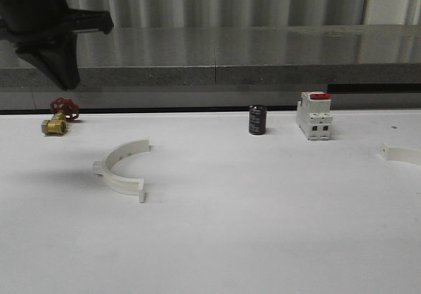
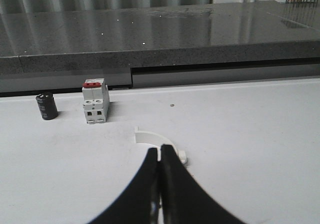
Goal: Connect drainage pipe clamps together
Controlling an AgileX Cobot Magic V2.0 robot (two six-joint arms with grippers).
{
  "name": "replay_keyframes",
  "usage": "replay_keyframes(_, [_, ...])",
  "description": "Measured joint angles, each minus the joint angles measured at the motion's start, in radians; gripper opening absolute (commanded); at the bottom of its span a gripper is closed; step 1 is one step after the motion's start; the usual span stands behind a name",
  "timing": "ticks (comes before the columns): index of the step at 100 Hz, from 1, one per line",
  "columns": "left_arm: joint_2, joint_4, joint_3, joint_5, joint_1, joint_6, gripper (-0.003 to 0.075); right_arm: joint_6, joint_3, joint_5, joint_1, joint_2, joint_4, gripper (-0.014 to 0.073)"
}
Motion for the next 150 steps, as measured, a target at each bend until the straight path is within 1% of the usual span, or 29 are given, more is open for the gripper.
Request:
replay_keyframes(16, [-0.118, 0.041, 0.064, 0.007, 0.037, 0.000, -0.0021, 0.000, 0.000, 0.000, 0.000, 0.000, 0.000, -0.0067])
replay_keyframes(28, [-0.215, 0.050, 0.148, -0.003, 0.084, 0.000, -0.0021, 0.000, 0.000, 0.000, 0.000, 0.000, 0.000, -0.0067])
replay_keyframes(52, [-0.444, 0.062, 0.348, -0.079, 0.174, 0.000, -0.0021, 0.000, 0.000, 0.000, 0.000, 0.000, 0.000, -0.0067])
replay_keyframes(71, [-0.650, 0.082, 0.514, -0.146, 0.216, 0.000, -0.0021, 0.000, 0.000, 0.000, 0.000, 0.000, 0.000, -0.0067])
replay_keyframes(92, [-0.902, 0.089, 0.696, -0.223, 0.223, 0.000, -0.0021, 0.000, 0.000, 0.000, 0.000, 0.000, 0.000, -0.0067])
replay_keyframes(112, [-1.151, 0.089, 0.836, -0.231, 0.223, 0.000, -0.0021, 0.000, -0.002, -0.010, 0.000, 0.000, 0.000, -0.0067])
replay_keyframes(130, [-1.352, 0.095, 0.929, -0.233, 0.223, 0.000, -0.0021, 0.000, -0.075, 0.069, 0.000, 0.003, 0.000, -0.0067])
replay_keyframes(150, [-1.527, 0.097, 0.976, -0.233, 0.223, 0.000, -0.0021, 0.000, -0.203, 0.178, 0.000, 0.132, 0.000, -0.0067])
